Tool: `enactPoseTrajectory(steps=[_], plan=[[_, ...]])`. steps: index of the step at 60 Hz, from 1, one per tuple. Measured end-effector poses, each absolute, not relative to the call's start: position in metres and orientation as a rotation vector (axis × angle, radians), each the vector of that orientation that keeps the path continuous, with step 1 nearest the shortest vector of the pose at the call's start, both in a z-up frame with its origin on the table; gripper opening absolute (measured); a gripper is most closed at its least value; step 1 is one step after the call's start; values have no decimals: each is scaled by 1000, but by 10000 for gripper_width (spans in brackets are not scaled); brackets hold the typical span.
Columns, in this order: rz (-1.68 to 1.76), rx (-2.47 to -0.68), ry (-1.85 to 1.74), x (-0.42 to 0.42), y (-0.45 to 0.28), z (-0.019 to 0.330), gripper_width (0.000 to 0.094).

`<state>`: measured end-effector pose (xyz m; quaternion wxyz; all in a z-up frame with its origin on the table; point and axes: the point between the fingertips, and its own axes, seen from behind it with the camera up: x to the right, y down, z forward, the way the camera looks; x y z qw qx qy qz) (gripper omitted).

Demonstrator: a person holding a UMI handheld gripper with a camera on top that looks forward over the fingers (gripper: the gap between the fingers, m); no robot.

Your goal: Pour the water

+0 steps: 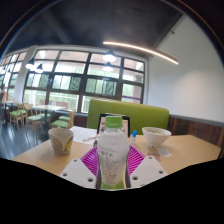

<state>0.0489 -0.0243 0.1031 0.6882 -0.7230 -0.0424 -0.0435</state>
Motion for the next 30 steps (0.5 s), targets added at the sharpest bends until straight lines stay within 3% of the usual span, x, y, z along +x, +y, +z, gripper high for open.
enactPoseTrajectory(steps=[10, 16, 30], plan=[[-477, -1555, -404, 38, 23, 154, 323], [-816, -1427, -733, 4, 53, 191, 324], [-1537, -911, -1513, -66, 106, 179, 324]])
